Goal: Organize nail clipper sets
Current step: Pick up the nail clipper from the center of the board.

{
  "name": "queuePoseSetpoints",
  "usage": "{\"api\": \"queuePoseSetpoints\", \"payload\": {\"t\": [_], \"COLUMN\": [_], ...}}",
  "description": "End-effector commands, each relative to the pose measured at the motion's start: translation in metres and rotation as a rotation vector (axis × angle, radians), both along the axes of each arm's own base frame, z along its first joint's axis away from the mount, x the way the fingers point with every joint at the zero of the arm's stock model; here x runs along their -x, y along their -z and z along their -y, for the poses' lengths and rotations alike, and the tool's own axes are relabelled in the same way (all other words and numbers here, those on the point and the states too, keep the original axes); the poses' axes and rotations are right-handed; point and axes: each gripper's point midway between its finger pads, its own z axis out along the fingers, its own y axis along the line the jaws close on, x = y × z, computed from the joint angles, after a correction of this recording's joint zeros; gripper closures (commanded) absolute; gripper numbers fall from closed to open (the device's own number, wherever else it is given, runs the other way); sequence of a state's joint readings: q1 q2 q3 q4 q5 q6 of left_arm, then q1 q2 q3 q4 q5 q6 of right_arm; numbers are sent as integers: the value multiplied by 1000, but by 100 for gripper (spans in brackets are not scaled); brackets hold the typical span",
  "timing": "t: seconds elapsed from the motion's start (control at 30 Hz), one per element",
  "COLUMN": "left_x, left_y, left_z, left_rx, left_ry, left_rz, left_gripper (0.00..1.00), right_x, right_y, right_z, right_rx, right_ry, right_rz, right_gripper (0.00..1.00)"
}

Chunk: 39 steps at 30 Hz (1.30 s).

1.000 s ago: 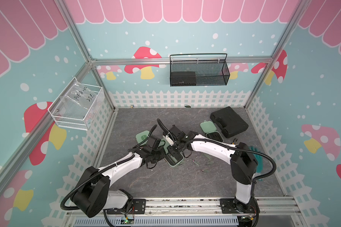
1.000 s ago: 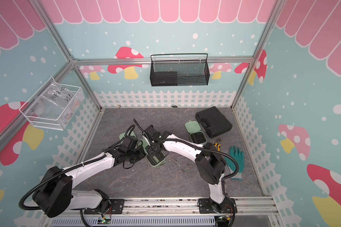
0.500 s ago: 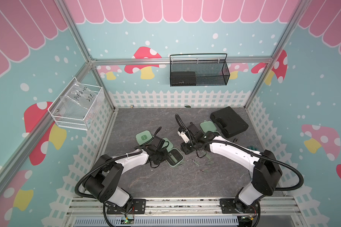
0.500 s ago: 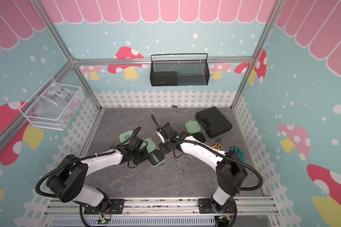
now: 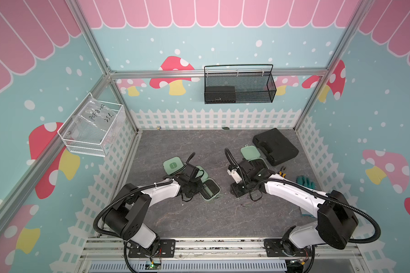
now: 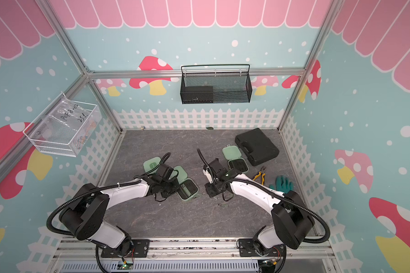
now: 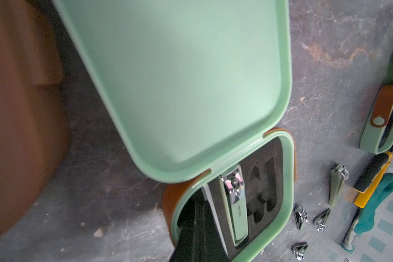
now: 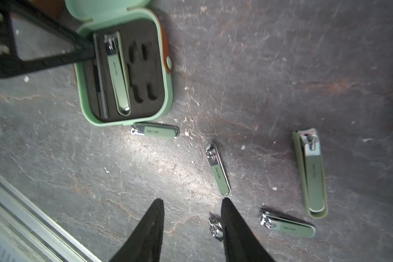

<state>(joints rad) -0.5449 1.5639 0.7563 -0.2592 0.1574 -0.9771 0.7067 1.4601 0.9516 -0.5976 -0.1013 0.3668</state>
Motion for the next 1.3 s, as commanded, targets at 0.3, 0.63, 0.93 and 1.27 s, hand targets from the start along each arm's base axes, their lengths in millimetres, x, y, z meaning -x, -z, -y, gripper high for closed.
{"api": "queuePoseSetpoints", "payload": {"t": [0.3, 0.63, 0.93, 1.27], "left_x": [-4, -4, -3, -1], "left_y": [0, 0, 1, 2], "left_z": [-7, -7, -8, -10], "left_rx": [-48, -52, -56, -61], "left_ry": [-19, -16, -14, -14], "left_rz": [9, 11, 11, 9], "left_gripper": [100, 100, 100, 100], "right_x": [-1, -6, -10, -7], "right_y": [48, 66, 75, 87], "right_z": [10, 18, 14, 13], "right_rx": [127, 198, 201, 199], "right_ry": [-19, -5, -10, -18], "right_rz": [-58, -63, -67, -85], "right_gripper": [55, 60, 65, 88]}}
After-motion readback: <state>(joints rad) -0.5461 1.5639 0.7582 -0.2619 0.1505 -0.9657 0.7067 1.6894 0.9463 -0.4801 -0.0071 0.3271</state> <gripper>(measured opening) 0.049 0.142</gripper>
